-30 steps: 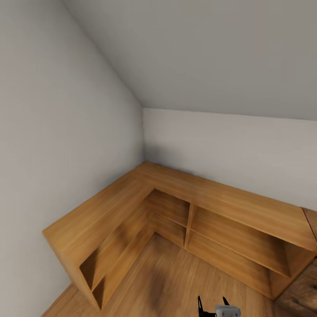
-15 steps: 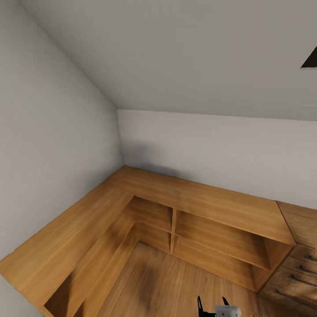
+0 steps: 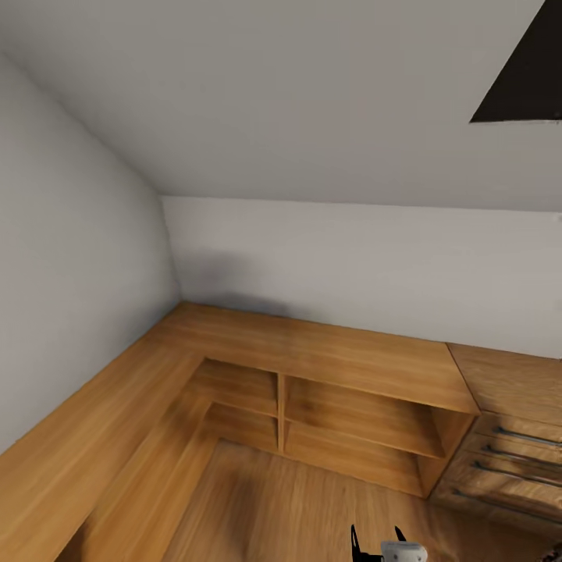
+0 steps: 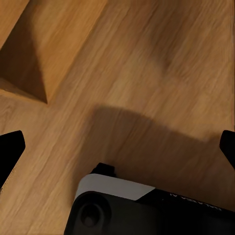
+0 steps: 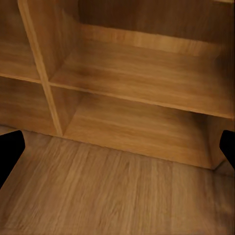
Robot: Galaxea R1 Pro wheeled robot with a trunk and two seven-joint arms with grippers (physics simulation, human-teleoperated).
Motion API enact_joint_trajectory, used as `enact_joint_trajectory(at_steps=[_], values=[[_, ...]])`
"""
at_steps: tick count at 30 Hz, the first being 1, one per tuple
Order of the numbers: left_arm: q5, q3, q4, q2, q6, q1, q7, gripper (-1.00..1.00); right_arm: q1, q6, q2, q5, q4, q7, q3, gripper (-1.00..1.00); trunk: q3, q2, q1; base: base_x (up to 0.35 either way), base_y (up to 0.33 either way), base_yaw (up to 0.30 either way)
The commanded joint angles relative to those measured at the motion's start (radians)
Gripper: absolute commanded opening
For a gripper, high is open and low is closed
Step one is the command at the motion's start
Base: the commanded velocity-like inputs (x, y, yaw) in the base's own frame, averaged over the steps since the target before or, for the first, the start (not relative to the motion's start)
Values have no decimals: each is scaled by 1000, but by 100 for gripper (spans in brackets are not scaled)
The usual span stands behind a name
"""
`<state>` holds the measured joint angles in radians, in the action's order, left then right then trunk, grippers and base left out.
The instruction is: In the bedroom, organize the workspace by keeping the computer under the desk, ensuring the monitor is on the desk, placing the keyboard on the desk next to the monitor, placing the mouse on the desk next to the keyboard, moving the folder from the swivel chair onto the desk next to the mouse, stacking the notebook on top of the folder with the pen on top of the notebook, and positioning the swivel chair next to the desk.
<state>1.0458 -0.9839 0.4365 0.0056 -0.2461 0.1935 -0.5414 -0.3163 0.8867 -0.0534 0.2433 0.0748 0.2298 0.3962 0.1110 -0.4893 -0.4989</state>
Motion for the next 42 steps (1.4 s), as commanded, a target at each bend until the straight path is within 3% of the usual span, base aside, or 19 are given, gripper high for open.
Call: enact_joint_trajectory(at_steps=[1, 11, 42], values=[[10, -8, 1, 1, -7, 1, -5, 100, -1, 3, 0, 7, -1, 3, 9, 100, 2, -2, -1, 269, 119, -300], [10, -9, 1, 1, -7, 1, -5, 100, -1, 3, 1, 8, -1, 3, 9, 100, 2, -2, -1, 238, 81, -300], [10, -10, 1, 1, -7, 1, -5, 100, -1, 3, 0, 13, 2, 6, 7, 100, 2, -2, -1, 25, 17, -300]])
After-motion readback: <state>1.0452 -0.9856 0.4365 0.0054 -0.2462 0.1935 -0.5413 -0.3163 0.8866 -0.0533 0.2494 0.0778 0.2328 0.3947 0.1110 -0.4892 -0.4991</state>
